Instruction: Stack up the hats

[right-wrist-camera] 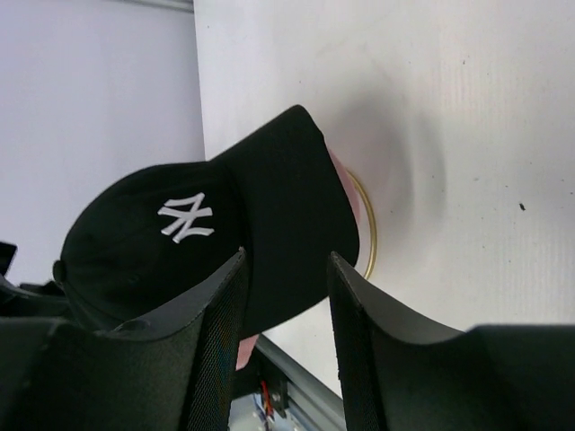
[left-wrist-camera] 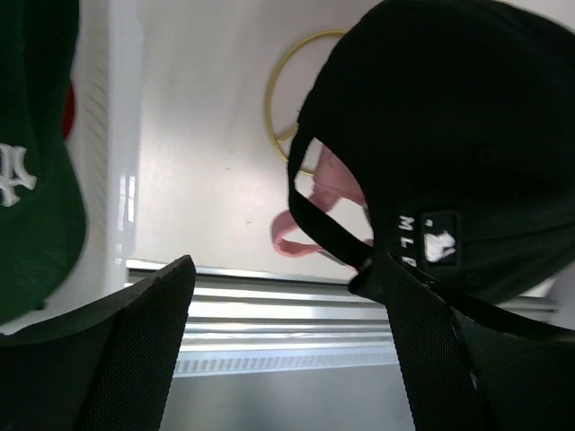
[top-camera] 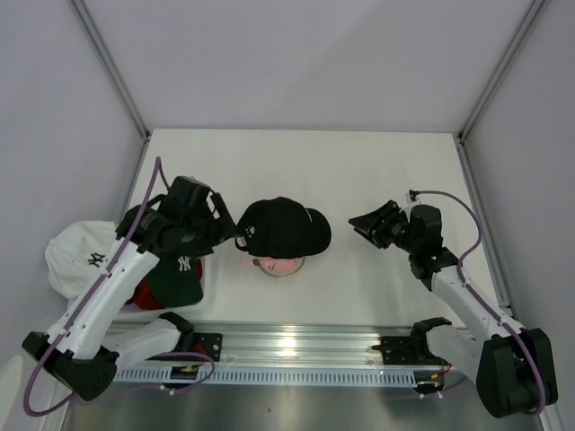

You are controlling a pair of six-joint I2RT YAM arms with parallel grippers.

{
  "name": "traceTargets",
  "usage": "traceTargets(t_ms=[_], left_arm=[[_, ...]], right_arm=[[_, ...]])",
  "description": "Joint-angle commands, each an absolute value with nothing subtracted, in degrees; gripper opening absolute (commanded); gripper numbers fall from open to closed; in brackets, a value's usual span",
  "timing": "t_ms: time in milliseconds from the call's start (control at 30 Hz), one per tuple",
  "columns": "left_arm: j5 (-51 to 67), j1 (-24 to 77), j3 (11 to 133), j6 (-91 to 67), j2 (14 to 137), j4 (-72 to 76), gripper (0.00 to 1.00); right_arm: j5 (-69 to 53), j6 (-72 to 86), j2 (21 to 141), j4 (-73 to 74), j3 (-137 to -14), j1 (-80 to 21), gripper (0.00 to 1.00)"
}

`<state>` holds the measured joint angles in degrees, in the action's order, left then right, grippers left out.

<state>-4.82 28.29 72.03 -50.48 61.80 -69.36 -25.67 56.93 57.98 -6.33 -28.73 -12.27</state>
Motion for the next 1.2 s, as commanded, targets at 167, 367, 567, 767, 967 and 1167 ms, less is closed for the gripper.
traceTargets(t_ms=[167, 367, 567, 767, 967, 1167], left_arm=[[-2.02, 28.04, 64.43, -68.98, 56.52, -63.63, 0.75], [-1.06, 28.30, 59.95, -73.73, 55.28, -60.48, 0.71], [2.55, 29.53, 56.95, -74.27, 58.71, -54.50, 0.65], [1.50, 30.41, 59.50, -74.35, 59.42, -55.90, 0.49], [3.08, 31.64, 58.62, -76.02, 59.24, -55.55, 0.34], [4.39, 32.78, 57.92, -77.08, 60.64, -54.85, 0.11]], right_arm=[[-17.40, 62.40, 55.90, -9.67, -28.48, -13.62, 0.45], [-17.67, 61.79, 55.72, -9.49, -28.39, -13.45, 0.46], [-19.42, 61.70, 56.95, -10.02, -28.65, -12.83, 0.46], [-18.72, 61.08, 56.51, -9.32, -28.39, -12.57, 0.47], [-19.16, 61.44, 58.53, -11.16, -28.39, -12.83, 0.46], [-18.28, 60.38, 59.76, -11.43, -28.74, -14.41, 0.46]])
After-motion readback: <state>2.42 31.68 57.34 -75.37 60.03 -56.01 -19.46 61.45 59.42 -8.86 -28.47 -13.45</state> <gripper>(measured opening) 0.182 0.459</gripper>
